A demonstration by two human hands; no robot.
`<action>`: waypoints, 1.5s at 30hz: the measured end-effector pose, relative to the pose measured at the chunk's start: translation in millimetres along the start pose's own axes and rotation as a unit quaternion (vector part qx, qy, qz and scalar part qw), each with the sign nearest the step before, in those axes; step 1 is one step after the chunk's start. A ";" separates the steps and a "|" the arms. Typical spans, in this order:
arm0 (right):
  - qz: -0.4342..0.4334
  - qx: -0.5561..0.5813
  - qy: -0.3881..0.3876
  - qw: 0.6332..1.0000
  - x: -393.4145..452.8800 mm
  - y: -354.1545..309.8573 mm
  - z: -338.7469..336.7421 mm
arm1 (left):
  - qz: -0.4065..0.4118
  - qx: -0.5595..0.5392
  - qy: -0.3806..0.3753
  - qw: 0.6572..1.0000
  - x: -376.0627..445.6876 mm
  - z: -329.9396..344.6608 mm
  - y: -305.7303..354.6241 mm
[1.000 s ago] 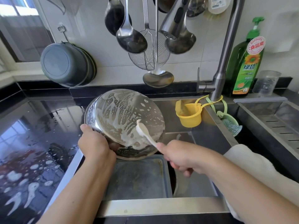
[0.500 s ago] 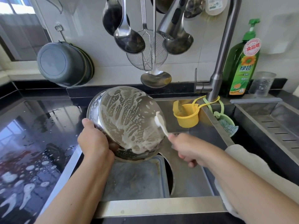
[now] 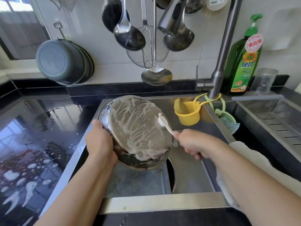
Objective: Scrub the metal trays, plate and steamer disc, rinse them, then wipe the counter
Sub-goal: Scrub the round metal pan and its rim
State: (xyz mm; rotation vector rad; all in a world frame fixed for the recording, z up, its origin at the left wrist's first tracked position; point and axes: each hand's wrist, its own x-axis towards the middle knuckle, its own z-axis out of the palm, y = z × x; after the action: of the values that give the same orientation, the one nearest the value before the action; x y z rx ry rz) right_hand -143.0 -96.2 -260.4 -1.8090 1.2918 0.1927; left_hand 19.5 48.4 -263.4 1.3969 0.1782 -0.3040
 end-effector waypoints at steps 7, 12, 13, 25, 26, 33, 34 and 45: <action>-0.089 -0.020 -0.052 0.994 -9.0 -6.5 18.9 | 0.021 -0.002 -0.014 1.000 3.8 4.2 -0.4; -0.033 0.012 0.041 0.999 9.3 -1.8 1.1 | 0.020 -0.015 -0.045 0.999 3.5 3.1 -1.1; -0.054 0.022 0.039 0.998 11.2 -0.2 7.5 | 0.014 -0.017 -0.054 0.998 5.4 3.0 -1.5; -0.049 -0.006 0.068 0.996 11.9 3.3 -6.9 | 0.044 0.011 -0.100 0.994 19.6 0.2 -0.9; -0.040 -0.004 0.083 0.996 12.8 3.6 -11.2 | 0.047 0.010 -0.097 0.994 18.4 0.2 -0.1; -0.062 0.008 0.062 0.996 12.9 -1.7 -2.9 | 0.045 0.010 -0.108 0.993 19.2 -2.5 0.3; -0.053 0.007 0.085 0.995 13.6 -1.1 -6.8 | 0.043 0.014 -0.112 0.993 17.1 -2.5 0.2; -0.030 -0.028 0.023 0.999 7.0 14.3 -11.5 | 0.002 -0.040 -0.067 0.997 30.1 -9.9 1.1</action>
State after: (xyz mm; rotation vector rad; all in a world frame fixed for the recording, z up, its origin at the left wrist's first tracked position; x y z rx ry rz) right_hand -155.6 -110.4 -265.5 -1.9075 1.2727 0.1570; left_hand 49.0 55.1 -273.2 1.2918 0.0752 -0.3820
